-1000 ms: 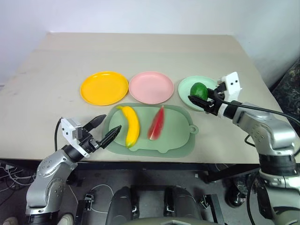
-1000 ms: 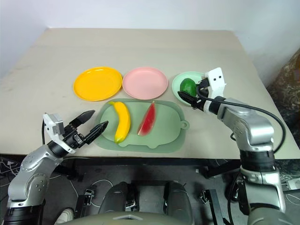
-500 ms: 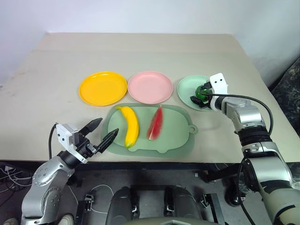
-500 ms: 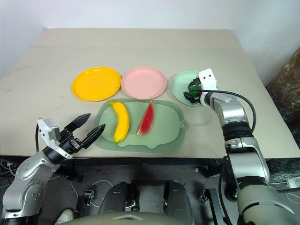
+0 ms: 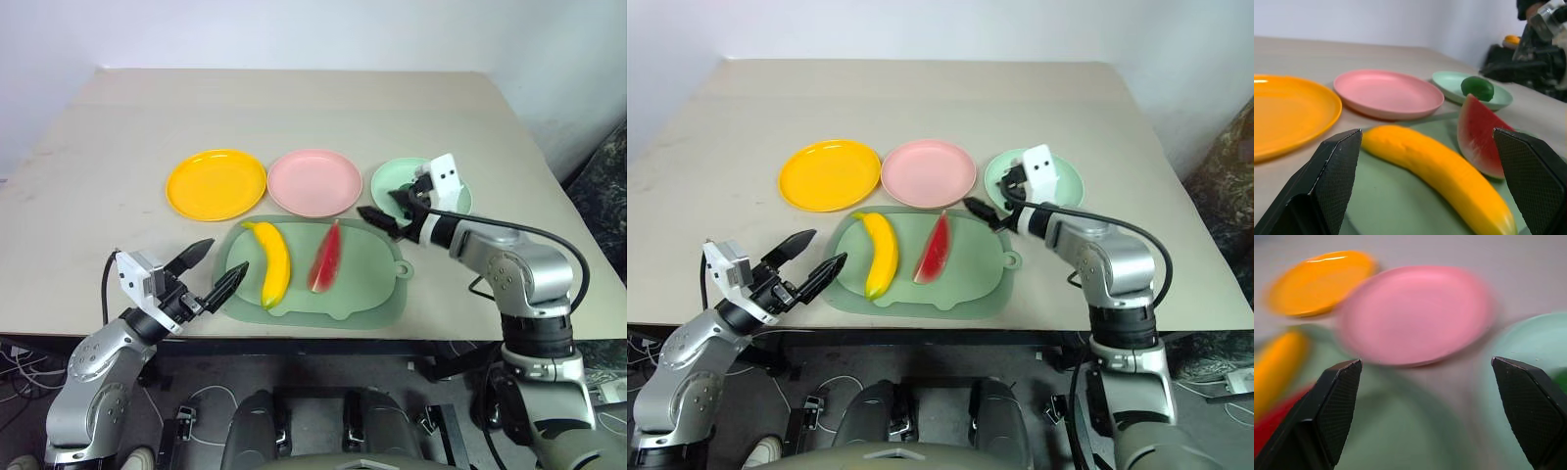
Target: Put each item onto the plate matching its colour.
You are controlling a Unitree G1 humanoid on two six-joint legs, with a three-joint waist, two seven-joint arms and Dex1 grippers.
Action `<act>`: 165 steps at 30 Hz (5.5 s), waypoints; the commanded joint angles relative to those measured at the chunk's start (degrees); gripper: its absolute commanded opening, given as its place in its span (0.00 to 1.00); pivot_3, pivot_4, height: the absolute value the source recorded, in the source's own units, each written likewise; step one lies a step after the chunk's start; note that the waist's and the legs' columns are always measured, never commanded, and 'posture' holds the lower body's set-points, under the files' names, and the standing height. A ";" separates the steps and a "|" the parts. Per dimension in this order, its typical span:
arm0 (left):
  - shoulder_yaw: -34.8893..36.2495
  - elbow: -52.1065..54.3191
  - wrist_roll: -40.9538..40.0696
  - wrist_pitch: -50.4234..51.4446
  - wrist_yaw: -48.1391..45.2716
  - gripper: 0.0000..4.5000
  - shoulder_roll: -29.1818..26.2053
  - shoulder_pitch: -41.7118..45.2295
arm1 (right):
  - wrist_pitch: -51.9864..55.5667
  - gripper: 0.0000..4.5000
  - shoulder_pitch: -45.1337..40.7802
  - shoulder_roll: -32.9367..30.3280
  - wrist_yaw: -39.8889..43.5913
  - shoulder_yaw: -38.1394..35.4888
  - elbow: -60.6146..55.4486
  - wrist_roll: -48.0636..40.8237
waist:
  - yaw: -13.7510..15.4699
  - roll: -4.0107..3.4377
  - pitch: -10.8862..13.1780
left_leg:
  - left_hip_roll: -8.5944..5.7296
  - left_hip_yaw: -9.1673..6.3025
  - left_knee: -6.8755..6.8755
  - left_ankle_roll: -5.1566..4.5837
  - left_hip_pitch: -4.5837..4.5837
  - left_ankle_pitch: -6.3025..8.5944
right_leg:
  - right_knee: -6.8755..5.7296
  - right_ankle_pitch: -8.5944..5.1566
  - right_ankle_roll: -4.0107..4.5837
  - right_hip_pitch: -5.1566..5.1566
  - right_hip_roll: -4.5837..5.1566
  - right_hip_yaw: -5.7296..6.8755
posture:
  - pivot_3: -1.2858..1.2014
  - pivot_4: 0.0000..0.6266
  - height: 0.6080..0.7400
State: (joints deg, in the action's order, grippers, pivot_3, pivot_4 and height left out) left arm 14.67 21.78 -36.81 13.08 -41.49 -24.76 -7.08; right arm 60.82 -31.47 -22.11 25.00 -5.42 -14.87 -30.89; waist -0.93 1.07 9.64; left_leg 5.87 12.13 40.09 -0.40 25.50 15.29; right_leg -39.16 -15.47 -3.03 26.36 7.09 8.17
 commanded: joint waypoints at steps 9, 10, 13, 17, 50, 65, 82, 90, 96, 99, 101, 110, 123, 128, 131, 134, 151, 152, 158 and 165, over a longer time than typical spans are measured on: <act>-1.70 -2.47 0.34 -0.61 -1.66 1.00 0.01 3.59 | 31.25 1.00 -3.34 10.23 -10.10 -8.75 -10.40 -8.56 | -0.09 0.00 -0.01 | -0.05 -0.01 0.00 -0.01 0.00 0.00 | 0.00 0.00 0.01 0.00 -0.02 0.02 | 0.52 0.24 0.66; -1.72 -2.68 0.29 -0.67 -1.76 1.00 -0.05 3.71 | 31.48 1.00 -3.67 11.00 -10.85 -8.60 -10.14 -8.79 | -0.12 0.00 -0.01 | -0.06 -0.01 0.00 -0.01 0.00 0.00 | 0.00 0.00 0.01 0.00 -0.02 0.02 | 0.52 0.24 0.66; -1.88 -3.22 0.40 -1.00 -2.00 1.00 -0.16 3.77 | 31.68 1.00 -4.58 11.87 -12.90 -6.71 -8.70 -8.73 | -0.12 0.00 -0.01 | -0.06 0.00 -0.01 -0.01 0.01 0.00 | 0.01 0.00 0.01 0.01 -0.03 0.02 | 0.52 0.24 0.66; -2.30 -3.12 0.71 -1.11 -1.83 1.00 0.27 3.62 | 31.68 1.00 -6.64 12.73 -14.93 -3.92 -6.48 -8.86 | -0.24 0.00 -0.01 | -0.06 0.00 -0.01 -0.01 0.01 0.01 | 0.01 0.00 0.00 0.02 -0.03 0.02 | 0.52 0.24 0.66; -1.35 -1.31 0.92 -2.38 -0.26 1.00 0.67 0.15 | 26.73 0.55 -13.84 2.24 -9.70 23.15 1.91 0.51 | -0.25 0.05 -0.06 | 0.00 0.01 -0.04 -0.27 0.03 0.18 | 0.06 -0.01 0.01 0.05 0.01 0.04 | 0.52 0.24 0.66; -0.77 -0.90 0.49 -2.45 0.51 1.00 1.27 -0.14 | 14.54 0.49 -30.73 4.10 -2.45 14.14 20.09 4.32 | -0.33 0.01 -0.03 | -0.05 0.05 -0.05 -0.23 0.22 0.15 | 0.07 0.00 0.01 0.23 -0.01 0.05 | 0.52 0.24 0.66; 0.70 3.49 0.91 -3.09 3.20 1.00 1.58 -4.11 | -37.66 0.49 -49.27 19.69 -4.95 13.33 86.42 24.72 | -1.67 -0.03 0.01 | -0.03 0.14 -0.03 0.07 0.55 -0.04 | 0.01 0.01 -0.02 0.49 -0.09 0.03 | 0.52 0.24 0.66; 1.60 4.86 0.28 -2.26 3.86 1.00 0.88 -4.99 | -41.14 0.99 -51.42 19.61 -3.86 8.98 87.28 25.95 | -1.78 -0.04 0.02 | -0.02 0.13 -0.02 0.09 0.57 -0.05 | -0.04 0.01 -0.01 0.54 -0.09 0.02 | 0.52 0.24 0.66; 1.41 4.45 -0.28 -1.29 3.80 1.00 0.12 -3.80 | -39.80 0.99 -51.56 17.68 4.05 4.98 80.31 23.14 | -1.72 -0.05 0.02 | -0.02 0.12 -0.01 0.09 0.58 -0.05 | -0.04 0.01 -0.01 0.54 -0.09 0.02 | 0.52 0.24 0.66; 1.78 3.97 -1.13 -0.92 3.42 1.00 -0.20 -3.28 | -37.60 0.99 -42.81 15.06 9.64 4.85 62.47 20.50 | -1.60 -0.02 0.00 | -0.01 0.10 -0.01 0.09 0.64 -0.05 | -0.05 0.01 -0.01 0.59 -0.09 0.02 | 0.52 0.24 0.66; 1.57 3.86 -1.19 -0.75 3.33 1.00 -0.39 -3.21 | -35.32 0.99 -32.53 12.78 13.03 4.09 44.61 16.63 | -1.09 0.05 -0.05 | -0.01 -0.08 -0.02 0.09 0.67 -0.05 | 0.09 0.00 -0.02 0.44 -0.08 0.16 | 0.52 0.24 0.66; 1.22 8.82 -2.77 0.86 7.24 1.00 1.36 -4.46 | -22.14 0.99 -3.97 5.88 17.69 1.42 0.90 -0.27 | -1.85 -0.03 0.00 | -0.02 -0.09 0.00 0.13 0.56 -0.08 | -0.04 0.02 -0.02 0.44 -0.09 0.12 | 0.52 0.24 0.66; -8.57 15.95 9.09 6.00 25.37 1.00 7.67 -1.36 | -16.76 0.99 8.71 -1.18 15.01 1.29 -7.74 -4.96 | -0.89 0.00 -0.01 | -0.08 -0.11 -0.02 -0.27 0.02 0.16 | 0.09 0.01 0.00 -0.08 0.05 0.11 | 0.52 0.24 0.66; -12.70 15.00 12.78 16.61 32.17 1.00 7.99 3.69 | -16.29 0.99 9.48 -4.11 14.73 -0.83 -7.62 -5.72 | -0.02 0.00 -0.01 | -0.12 -0.11 -0.02 -0.27 0.01 0.16 | 0.09 0.01 -0.01 -0.09 0.03 0.11 | 0.52 0.24 0.66; -13.69 13.44 12.44 22.54 33.34 1.00 7.83 6.88 | -15.91 0.99 10.30 -5.40 14.15 -1.90 -8.25 -6.32 | 0.32 0.01 -0.02 | -0.14 -0.13 0.01 -0.28 0.01 0.16 | 0.08 0.01 -0.01 -0.11 0.02 0.13 | 0.52 0.24 0.66; -13.65 11.85 11.45 26.20 33.22 1.00 8.15 9.34 | -15.60 0.99 10.73 -5.78 12.93 -2.35 -9.23 -6.77 | 0.23 0.01 -0.02 | -0.13 -0.13 0.00 -0.26 0.02 0.15 | 0.08 0.01 -0.01 -0.11 0.02 0.12 | 0.52 0.24 0.66; -16.09 5.52 12.30 36.86 32.94 0.74 10.58 17.37 | -12.91 1.00 11.73 -9.63 8.62 -3.48 -11.08 -7.51 | 0.29 0.03 -0.03 | -0.14 -0.14 0.02 -0.02 -0.04 0.00 | 0.07 0.01 -0.01 -0.20 0.00 0.12 | 0.52 0.24 0.66; -16.18 5.63 12.65 36.96 33.04 0.66 10.34 17.41 | -12.96 1.00 11.69 -9.61 8.57 -3.36 -11.01 -7.50 | 0.28 0.03 -0.03 | -0.14 -0.14 0.02 -0.02 -0.05 0.00 | 0.07 0.01 -0.01 -0.20 0.00 0.12 | 0.52 0.24 0.66; -15.06 6.83 12.54 36.54 31.94 0.33 9.13 17.98 | -13.36 1.00 10.60 -8.61 8.22 -2.17 -9.73 -7.24 | 0.24 0.02 -0.03 | -0.14 -0.15 0.01 -0.01 -0.07 0.00 | 0.06 0.01 -0.01 -0.21 -0.01 0.12 | 0.52 0.24 0.66; -12.30 11.93 11.03 36.82 31.05 0.33 8.07 16.58 | -14.37 1.00 9.13 -7.63 8.75 -0.77 -7.70 -6.54 | 0.14 0.03 -0.03 | -0.13 -0.14 0.00 0.00 -0.06 -0.01 | 0.06 0.01 -0.01 -0.18 -0.02 0.11 | 0.52 0.24 0.66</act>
State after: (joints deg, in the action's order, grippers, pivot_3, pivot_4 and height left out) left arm 1.07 30.24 -25.52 51.02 -9.97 -15.97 9.57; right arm 47.69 -21.10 -30.20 33.41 -6.09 -22.01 -37.21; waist -0.79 1.09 9.61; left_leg 5.74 12.00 40.10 -0.40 25.45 15.28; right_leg -39.10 -15.47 -3.04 26.19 7.07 8.28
